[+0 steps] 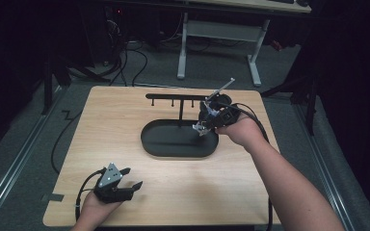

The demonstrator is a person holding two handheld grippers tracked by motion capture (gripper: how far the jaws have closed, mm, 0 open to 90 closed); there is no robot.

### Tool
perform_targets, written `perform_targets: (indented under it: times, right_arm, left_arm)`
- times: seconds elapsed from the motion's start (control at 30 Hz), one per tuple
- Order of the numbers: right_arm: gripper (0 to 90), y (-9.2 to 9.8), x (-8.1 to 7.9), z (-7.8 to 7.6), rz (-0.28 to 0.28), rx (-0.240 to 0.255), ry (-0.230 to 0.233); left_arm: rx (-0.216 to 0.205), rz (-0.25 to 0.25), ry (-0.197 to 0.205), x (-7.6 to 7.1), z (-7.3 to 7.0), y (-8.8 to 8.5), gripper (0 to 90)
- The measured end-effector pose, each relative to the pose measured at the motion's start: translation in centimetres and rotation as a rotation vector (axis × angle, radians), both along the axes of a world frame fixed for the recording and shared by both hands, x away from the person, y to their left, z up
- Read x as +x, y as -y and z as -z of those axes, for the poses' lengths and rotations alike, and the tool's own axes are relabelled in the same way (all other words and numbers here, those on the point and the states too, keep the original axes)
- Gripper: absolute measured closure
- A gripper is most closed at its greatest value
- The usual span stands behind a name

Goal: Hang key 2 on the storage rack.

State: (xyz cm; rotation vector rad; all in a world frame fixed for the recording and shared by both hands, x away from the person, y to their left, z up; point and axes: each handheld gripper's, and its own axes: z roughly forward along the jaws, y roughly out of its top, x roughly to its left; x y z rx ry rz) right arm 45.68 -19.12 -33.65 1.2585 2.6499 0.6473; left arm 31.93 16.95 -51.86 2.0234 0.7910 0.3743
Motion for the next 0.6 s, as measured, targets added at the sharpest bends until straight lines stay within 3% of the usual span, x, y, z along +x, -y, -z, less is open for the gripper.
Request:
perform_targets:
  times: [0.6]
  right_arm:
    - [88.9,-2.9,4.0,-1.6,-0.005,0.017,0.020]
  left_arm:
    - [-0.005,0.003,-0.005,0.1,0.1,-0.1,31.0]
